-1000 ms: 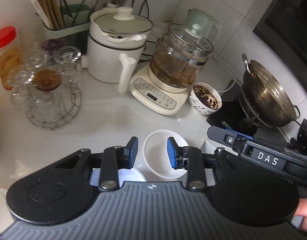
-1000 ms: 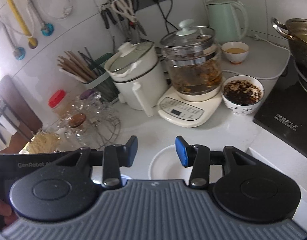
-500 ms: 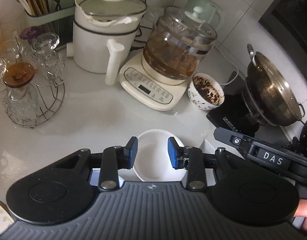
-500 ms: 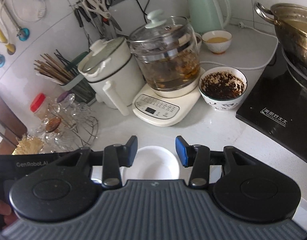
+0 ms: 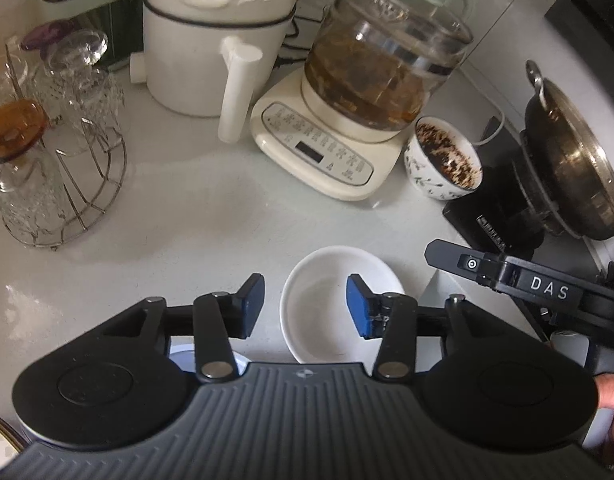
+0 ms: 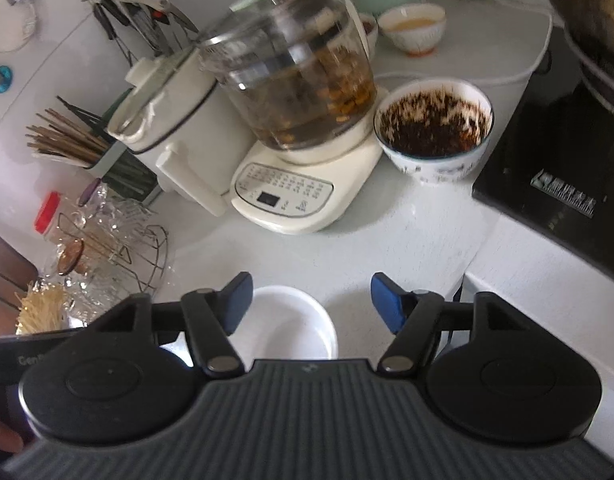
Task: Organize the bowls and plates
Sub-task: 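Move both tools to the white ceramic bowl near the kettle base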
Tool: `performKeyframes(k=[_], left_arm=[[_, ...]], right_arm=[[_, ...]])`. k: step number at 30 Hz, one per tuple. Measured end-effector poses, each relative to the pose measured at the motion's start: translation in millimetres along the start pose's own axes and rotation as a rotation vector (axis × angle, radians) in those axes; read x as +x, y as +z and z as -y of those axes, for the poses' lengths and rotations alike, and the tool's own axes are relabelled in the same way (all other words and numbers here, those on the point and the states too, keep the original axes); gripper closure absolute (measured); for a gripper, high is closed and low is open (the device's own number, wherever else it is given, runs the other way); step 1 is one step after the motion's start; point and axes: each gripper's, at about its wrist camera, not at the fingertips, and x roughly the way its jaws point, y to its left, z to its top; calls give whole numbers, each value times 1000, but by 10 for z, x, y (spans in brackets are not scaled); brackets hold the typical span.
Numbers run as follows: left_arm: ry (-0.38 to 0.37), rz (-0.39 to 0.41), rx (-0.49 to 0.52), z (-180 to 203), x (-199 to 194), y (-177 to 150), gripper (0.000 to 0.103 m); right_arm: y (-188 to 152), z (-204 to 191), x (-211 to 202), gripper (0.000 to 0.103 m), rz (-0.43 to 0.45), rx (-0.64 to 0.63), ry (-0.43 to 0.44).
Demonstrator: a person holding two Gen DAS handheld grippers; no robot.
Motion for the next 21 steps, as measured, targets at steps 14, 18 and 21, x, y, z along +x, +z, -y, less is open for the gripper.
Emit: performKeyframes(k=[14,18,21], left_arm=[[-19,-93,-22,-86,450,16,59],[-12,-110,-11,-97,533,7,66],[-9,-120,-4,-101,583,-9,75]], right_arm=[[-209,242,407,36,-180,149,27],[-236,280,474,48,-204,173,30],[-257,295,529,51,-222,181,27]])
